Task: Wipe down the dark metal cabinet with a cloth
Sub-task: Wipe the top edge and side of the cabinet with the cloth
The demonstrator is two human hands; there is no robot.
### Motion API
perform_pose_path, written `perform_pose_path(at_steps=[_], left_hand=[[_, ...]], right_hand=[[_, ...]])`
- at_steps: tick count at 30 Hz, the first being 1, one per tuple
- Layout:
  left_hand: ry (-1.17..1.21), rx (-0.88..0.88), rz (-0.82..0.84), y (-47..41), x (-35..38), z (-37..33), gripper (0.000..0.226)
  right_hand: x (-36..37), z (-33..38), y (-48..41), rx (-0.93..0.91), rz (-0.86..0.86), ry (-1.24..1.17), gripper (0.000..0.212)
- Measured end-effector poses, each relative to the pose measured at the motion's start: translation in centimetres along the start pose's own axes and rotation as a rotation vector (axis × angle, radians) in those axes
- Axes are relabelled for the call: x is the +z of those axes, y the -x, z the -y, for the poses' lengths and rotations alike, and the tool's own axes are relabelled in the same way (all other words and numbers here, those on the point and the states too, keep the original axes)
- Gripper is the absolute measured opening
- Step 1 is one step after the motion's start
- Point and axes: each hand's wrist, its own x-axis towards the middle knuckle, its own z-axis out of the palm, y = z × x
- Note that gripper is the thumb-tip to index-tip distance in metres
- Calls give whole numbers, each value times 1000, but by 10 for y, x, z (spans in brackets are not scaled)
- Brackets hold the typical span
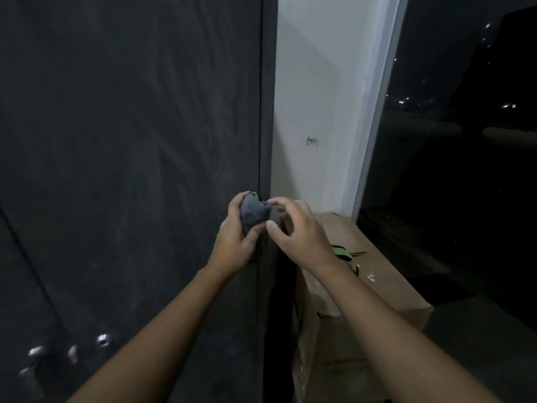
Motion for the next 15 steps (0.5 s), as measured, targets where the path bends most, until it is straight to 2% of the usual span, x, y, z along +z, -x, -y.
perform_pose_path(at_steps=[8,15], left_hand=[[-139,-126,-233,13,-104,-18,59],[-238,-170,-393,8,-182,-17,57]], right_hand=[[35,66,-1,-82,175,260,41],[64,92,-6,-38,258,354,43]])
